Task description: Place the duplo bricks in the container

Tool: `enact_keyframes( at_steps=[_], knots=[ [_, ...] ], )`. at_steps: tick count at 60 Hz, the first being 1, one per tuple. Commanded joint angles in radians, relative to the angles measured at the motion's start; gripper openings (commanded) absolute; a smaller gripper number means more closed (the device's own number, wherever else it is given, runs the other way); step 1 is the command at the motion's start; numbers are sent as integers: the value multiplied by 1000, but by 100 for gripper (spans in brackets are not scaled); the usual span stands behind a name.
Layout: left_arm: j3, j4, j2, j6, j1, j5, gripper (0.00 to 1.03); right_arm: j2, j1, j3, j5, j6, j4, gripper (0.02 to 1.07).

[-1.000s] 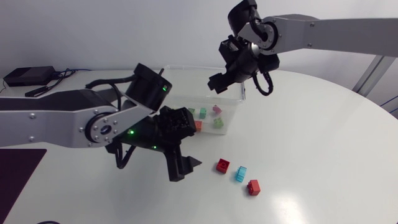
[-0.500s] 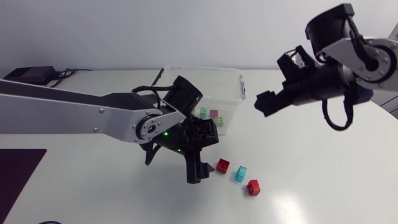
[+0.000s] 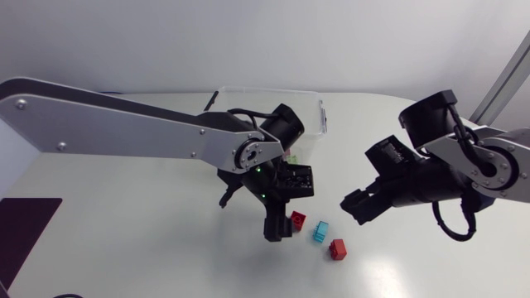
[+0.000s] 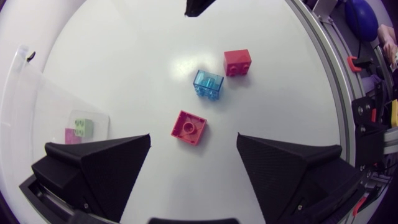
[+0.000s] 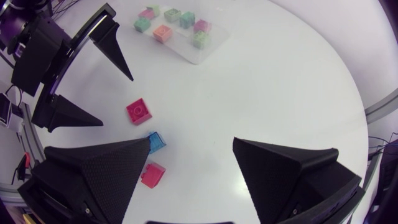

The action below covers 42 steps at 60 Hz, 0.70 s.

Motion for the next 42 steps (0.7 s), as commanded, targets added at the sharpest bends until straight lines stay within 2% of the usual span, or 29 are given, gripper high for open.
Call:
enact_keyframes(
  at_steps=[1, 39, 42],
  knots=[
    [44, -32, 43, 41, -9, -6, 96, 53, 19, -25, -9, -7, -20, 98],
    [190, -127, 190, 81, -24, -54, 91, 128, 37, -58, -5, -54, -46, 98],
    [199, -133, 199, 82, -26, -58, 88, 129, 42, -61, -5, -57, -46, 98]
  ],
)
